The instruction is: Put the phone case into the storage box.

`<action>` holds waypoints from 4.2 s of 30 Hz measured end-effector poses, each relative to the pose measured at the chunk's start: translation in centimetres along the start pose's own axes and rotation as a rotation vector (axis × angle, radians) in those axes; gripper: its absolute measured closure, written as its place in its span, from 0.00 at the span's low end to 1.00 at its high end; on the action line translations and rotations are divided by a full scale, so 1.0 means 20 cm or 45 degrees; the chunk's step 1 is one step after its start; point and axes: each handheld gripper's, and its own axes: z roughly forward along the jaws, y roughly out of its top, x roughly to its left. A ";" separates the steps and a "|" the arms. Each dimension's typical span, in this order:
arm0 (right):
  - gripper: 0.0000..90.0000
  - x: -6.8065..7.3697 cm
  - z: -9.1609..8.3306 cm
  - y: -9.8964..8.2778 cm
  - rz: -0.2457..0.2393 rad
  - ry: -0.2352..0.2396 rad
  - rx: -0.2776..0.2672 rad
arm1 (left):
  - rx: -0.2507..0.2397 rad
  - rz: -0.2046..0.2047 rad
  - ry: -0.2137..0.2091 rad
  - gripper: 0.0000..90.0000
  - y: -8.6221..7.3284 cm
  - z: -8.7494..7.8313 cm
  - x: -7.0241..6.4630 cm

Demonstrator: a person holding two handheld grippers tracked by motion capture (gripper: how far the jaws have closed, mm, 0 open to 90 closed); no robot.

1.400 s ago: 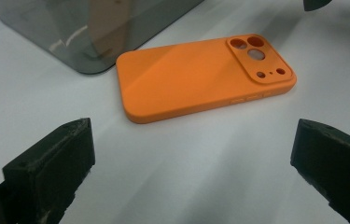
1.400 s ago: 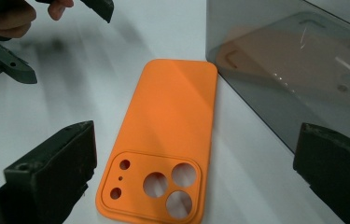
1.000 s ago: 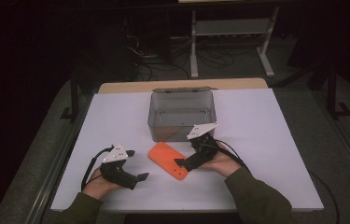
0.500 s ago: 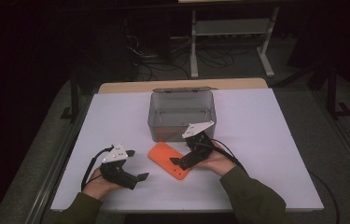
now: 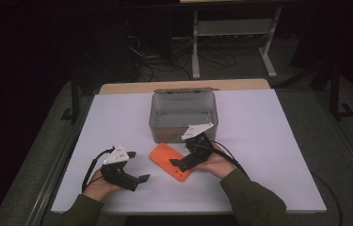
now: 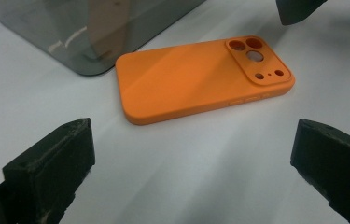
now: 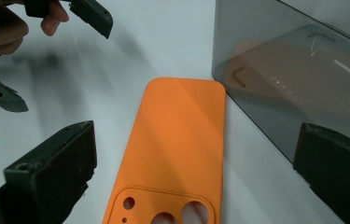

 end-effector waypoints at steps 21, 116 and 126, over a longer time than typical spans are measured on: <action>0.00 0.04 0.03 -0.01 0.006 -0.027 0.046 | 0.000 0.004 0.001 0.00 0.00 0.00 0.00; 0.02 0.11 0.21 -0.09 -0.074 -0.087 0.350 | -0.006 0.009 0.015 0.00 0.00 0.00 0.00; 0.06 0.11 0.20 -0.09 -0.073 -0.096 0.351 | -0.007 0.009 0.014 0.00 0.00 0.00 0.00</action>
